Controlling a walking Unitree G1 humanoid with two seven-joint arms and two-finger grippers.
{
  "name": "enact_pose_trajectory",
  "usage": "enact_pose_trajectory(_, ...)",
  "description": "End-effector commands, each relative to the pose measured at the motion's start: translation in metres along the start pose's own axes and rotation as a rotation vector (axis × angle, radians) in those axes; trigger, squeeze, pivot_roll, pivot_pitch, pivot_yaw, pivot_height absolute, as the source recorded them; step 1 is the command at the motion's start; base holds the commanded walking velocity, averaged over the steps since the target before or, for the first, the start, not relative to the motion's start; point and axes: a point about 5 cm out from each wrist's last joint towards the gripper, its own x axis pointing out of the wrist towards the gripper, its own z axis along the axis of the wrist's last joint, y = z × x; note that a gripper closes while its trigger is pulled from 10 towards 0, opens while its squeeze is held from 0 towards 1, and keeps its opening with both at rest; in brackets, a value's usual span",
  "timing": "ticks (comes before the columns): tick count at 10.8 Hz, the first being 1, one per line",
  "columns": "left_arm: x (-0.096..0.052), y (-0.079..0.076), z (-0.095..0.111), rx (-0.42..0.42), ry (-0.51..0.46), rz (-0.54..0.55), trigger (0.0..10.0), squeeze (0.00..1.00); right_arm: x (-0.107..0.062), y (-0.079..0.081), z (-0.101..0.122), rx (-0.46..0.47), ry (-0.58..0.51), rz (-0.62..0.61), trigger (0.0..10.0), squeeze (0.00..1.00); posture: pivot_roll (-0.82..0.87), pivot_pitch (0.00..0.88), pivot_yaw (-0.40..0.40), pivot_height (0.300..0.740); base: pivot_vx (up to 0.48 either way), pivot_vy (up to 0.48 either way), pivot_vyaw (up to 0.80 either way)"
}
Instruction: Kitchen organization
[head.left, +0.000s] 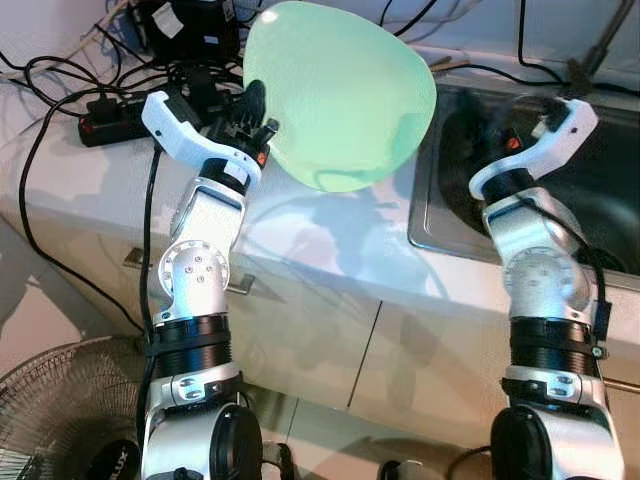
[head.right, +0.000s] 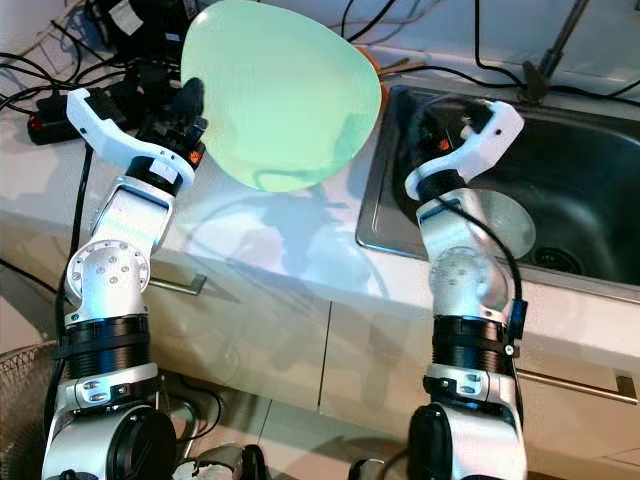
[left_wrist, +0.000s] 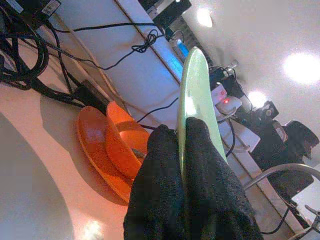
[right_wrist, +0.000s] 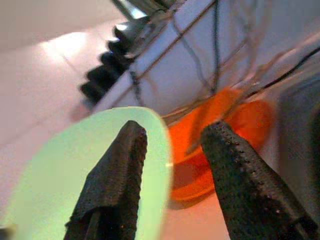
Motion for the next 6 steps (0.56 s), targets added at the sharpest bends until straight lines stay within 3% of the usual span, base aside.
enact_pose_trajectory(1,0.006,-0.016,-0.002,-0.018,-0.019,-0.064,10.0,0.0,0.0,0.007,0.004,0.033,-0.004,0.042,10.0,0.0,0.03,0.089,0.027,0.74,0.0,0.0,0.0)
enact_pose_trajectory(4,0.007,-0.02,-0.003,-0.043,-0.033,-0.096,10.0,0.0,-0.003,0.008,-0.007,0.118,0.057,0.055,10.0,0.0,0.03,0.065,0.027,0.74,0.0,0.0,0.0)
enact_pose_trajectory(6,0.007,-0.024,-0.003,-0.064,-0.034,-0.125,10.0,0.0,-0.005,0.003,-0.013,0.126,0.081,0.033,10.0,0.0,0.04,0.055,0.027,0.74,0.0,0.0,0.0)
